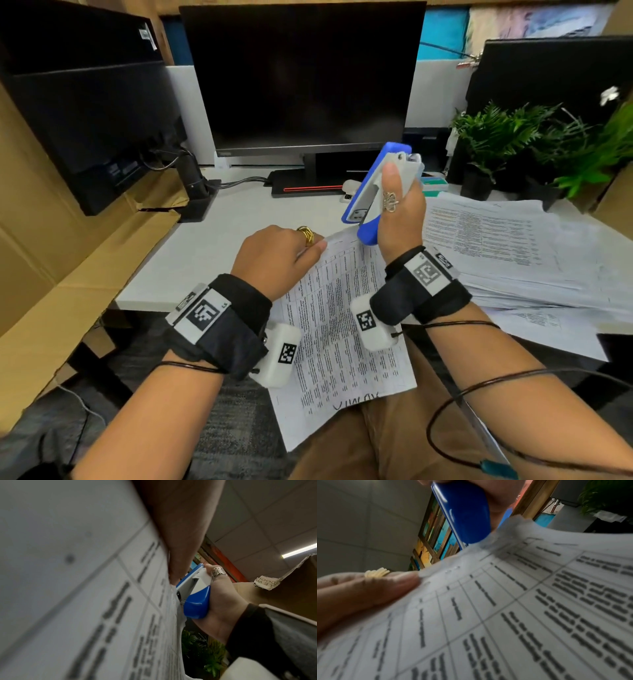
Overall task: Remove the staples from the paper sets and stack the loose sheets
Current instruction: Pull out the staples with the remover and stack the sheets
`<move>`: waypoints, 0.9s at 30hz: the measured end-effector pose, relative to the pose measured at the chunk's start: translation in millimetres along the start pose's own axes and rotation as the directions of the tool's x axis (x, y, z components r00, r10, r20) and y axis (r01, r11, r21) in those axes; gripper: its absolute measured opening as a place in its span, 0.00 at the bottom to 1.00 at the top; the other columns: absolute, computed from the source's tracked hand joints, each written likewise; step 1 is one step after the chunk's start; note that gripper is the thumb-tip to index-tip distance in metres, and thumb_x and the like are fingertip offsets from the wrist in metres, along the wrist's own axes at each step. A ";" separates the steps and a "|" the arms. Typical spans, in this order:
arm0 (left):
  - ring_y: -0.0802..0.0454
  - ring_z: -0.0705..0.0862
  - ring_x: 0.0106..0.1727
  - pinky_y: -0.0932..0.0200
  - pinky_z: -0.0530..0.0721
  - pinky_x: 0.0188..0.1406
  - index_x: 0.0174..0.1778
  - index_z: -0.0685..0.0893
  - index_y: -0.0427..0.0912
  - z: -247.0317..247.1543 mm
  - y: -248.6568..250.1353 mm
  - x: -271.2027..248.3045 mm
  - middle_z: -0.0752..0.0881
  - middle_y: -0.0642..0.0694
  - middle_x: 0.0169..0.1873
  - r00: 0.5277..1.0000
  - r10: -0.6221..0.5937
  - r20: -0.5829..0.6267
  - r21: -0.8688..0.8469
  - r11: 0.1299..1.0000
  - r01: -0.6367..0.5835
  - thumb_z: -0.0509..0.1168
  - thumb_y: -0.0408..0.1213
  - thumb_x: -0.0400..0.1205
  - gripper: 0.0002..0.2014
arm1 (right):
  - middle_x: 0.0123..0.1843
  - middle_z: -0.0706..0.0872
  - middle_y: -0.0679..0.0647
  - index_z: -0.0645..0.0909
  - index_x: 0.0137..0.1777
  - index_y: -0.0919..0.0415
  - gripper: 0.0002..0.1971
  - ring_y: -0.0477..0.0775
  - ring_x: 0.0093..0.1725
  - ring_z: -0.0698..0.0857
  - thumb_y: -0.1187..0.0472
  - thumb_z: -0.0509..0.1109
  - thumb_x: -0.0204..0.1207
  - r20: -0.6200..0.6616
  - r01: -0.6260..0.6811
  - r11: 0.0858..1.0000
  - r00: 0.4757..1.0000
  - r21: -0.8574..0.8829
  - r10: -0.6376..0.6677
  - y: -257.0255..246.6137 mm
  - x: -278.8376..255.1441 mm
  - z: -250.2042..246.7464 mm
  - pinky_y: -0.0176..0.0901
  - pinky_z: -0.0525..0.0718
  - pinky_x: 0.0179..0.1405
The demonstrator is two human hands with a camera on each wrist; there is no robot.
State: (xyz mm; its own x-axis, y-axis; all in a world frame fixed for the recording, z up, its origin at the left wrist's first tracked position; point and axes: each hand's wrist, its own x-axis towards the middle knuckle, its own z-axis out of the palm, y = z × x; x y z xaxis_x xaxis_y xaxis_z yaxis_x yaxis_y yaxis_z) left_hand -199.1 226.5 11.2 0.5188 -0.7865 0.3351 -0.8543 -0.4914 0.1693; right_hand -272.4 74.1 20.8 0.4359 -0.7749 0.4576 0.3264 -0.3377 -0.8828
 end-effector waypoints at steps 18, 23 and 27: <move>0.59 0.67 0.24 0.64 0.61 0.23 0.50 0.85 0.49 -3.0 2.8 -4.5 0.86 0.48 0.35 0.999 0.039 0.010 0.094 0.995 -0.040 0.50 0.55 0.85 0.20 | 0.30 0.70 0.47 0.69 0.35 0.49 0.13 0.42 0.31 0.72 0.56 0.62 0.82 0.034 -0.114 0.992 0.993 0.045 0.113 -9.7 -3.2 7.7 0.35 0.74 0.36; 0.59 0.65 0.23 0.61 0.61 0.25 0.30 0.74 0.47 -5.7 4.2 -6.8 0.77 0.51 0.26 1.000 0.006 -0.001 0.132 0.991 -0.006 0.50 0.53 0.86 0.22 | 0.32 0.73 0.49 0.71 0.34 0.50 0.14 0.52 0.37 0.76 0.41 0.64 0.69 0.103 -0.208 0.977 0.974 0.050 0.202 -13.9 -1.5 8.5 0.51 0.80 0.45; 0.57 0.64 0.23 0.58 0.63 0.28 0.23 0.60 0.49 -8.3 6.4 -7.6 0.67 0.51 0.21 0.999 -0.038 -0.008 0.157 0.987 0.038 0.50 0.53 0.86 0.25 | 0.33 0.77 0.49 0.72 0.38 0.49 0.15 0.51 0.37 0.81 0.38 0.62 0.65 0.134 -0.263 0.962 0.958 0.071 0.252 -10.5 1.3 3.7 0.60 0.83 0.54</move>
State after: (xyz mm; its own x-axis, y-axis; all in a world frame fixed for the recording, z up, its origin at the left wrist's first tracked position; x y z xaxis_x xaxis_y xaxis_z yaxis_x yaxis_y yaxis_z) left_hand -208.8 232.4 17.4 0.5503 -0.7646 0.3357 -0.8183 -0.5738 0.0345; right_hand -272.1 78.6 31.1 0.6128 -0.7561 0.2300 0.2587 -0.0830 -0.9624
